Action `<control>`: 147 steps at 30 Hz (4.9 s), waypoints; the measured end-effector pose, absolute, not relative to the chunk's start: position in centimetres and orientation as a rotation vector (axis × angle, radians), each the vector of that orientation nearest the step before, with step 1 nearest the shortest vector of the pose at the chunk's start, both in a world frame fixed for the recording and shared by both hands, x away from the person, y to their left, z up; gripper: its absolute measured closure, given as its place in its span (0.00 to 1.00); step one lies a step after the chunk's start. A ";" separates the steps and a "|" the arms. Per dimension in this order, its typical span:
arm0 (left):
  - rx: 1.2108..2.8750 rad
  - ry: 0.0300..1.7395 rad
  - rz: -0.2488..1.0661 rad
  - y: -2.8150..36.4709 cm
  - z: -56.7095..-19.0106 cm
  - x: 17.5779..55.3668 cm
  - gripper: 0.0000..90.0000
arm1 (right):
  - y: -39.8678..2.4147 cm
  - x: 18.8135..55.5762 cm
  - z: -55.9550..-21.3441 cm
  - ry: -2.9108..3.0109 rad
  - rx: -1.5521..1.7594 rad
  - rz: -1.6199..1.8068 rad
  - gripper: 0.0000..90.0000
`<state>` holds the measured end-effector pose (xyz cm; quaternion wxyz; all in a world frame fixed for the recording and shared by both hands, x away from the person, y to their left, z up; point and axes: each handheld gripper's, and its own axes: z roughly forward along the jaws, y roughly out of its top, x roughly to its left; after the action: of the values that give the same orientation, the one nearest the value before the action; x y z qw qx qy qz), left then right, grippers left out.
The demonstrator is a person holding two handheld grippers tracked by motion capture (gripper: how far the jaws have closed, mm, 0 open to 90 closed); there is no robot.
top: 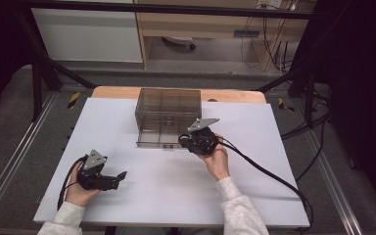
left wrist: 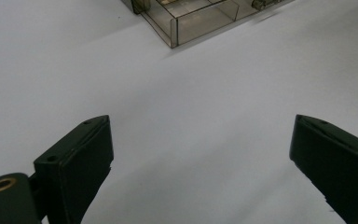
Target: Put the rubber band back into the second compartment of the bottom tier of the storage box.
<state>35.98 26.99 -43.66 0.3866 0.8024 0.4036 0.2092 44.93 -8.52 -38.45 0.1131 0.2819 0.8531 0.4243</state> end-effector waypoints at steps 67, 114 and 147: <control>2.039 1.029 0.523 27.1 -43.6 36.0 0.07 | -3.2 49.1 -40.6 2.549 0.879 1.209 0.96; 2.038 1.028 0.518 27.1 -43.7 36.0 0.07 | -2.9 50.4 -42.2 2.494 0.950 1.200 0.76; 2.041 1.030 0.519 27.0 -43.7 36.0 0.07 | -5.5 46.5 -38.2 2.407 0.960 1.206 0.05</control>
<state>35.98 27.05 -43.69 0.3881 0.8024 0.4048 0.2041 46.48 -5.53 -38.16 0.1413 0.3325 0.8336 0.4179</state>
